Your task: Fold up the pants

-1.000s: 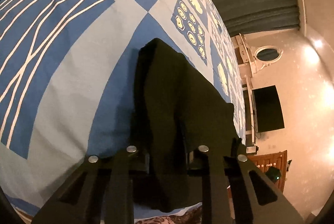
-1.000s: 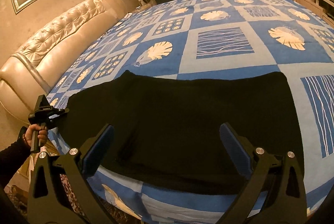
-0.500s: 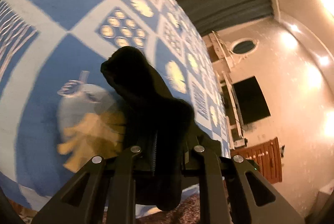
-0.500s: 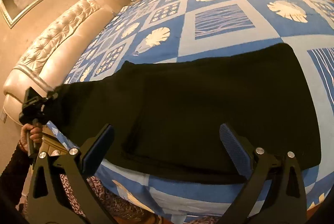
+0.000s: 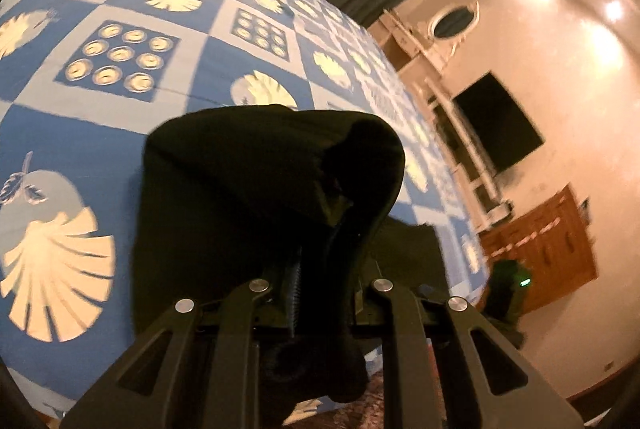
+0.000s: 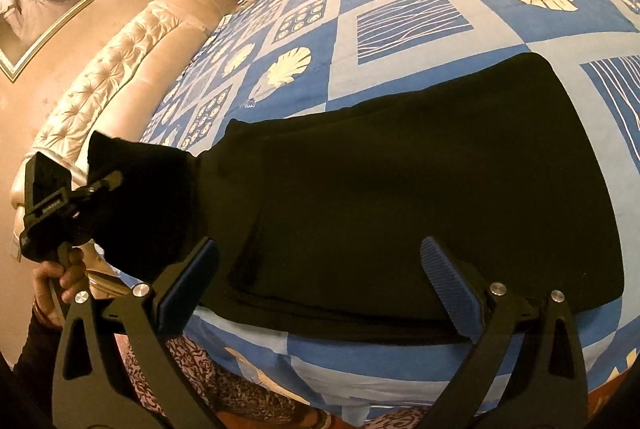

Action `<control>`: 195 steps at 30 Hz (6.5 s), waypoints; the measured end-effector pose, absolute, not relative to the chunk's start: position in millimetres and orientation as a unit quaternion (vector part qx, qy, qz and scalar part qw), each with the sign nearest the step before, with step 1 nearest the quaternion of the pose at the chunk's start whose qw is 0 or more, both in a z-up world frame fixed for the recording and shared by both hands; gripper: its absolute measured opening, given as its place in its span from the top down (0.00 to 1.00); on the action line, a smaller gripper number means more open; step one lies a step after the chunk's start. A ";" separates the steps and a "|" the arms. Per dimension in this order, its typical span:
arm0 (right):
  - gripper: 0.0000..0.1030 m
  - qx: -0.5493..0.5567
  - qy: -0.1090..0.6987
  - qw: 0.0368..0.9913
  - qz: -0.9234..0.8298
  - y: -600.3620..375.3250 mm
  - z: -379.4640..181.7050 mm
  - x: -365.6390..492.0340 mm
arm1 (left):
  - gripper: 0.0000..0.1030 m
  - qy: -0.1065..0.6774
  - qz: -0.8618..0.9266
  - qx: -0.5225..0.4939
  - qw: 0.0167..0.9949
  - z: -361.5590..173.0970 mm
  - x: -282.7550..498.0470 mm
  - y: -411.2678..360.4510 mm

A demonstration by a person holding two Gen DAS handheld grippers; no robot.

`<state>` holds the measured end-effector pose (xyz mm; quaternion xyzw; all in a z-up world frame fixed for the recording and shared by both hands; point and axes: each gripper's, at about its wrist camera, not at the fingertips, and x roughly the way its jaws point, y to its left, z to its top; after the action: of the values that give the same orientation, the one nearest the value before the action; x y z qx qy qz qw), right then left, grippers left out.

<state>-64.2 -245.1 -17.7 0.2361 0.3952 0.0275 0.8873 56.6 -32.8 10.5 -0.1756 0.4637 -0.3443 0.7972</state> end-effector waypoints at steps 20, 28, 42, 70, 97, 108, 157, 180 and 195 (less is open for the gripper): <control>0.02 0.321 0.384 0.864 0.053 -257.6 -19.4 -65.7 | 0.16 0.426 -0.272 -0.007 0.863 9.6 14.8 -119.6; 0.02 0.382 0.382 0.833 0.117 -244.7 -20.8 -48.7 | 0.16 0.434 -0.150 -0.040 0.887 -5.1 24.7 -22.2; 0.02 0.401 0.457 0.783 0.130 -180.2 -36.1 7.2 | 0.16 0.478 -0.087 -0.174 0.857 -44.1 49.6 42.4; 0.87 0.356 0.455 0.803 0.144 -191.6 10.3 6.0 | 0.16 0.488 -0.111 -0.202 0.842 -47.9 46.2 37.9; 0.87 0.418 0.405 0.813 0.000 -386.0 -20.9 -97.5 | 0.16 0.530 -0.226 -0.165 0.800 -60.9 21.5 -69.8; 0.86 0.446 0.400 0.800 0.018 -396.6 -37.3 -100.0 | 0.16 0.526 -0.225 -0.155 0.805 -60.8 21.8 -74.6; 0.43 0.469 0.405 0.781 0.079 -415.0 -65.3 -131.4 | 0.23 0.548 -0.334 -0.260 0.721 -83.7 5.8 -111.2; 0.63 0.476 0.386 0.784 0.099 -416.1 -70.0 -127.3 | 0.61 0.521 -0.318 -0.181 0.771 -66.9 -2.0 -112.2; 0.63 0.466 0.405 0.777 0.123 -385.4 -71.4 -98.3 | 0.63 0.522 -0.282 -0.182 0.784 -65.2 -1.1 -72.7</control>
<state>-98.3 -385.4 -71.4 0.4657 0.4052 0.1232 0.7770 -1.1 -72.7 -65.2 -0.1820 0.5216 -0.2820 0.7844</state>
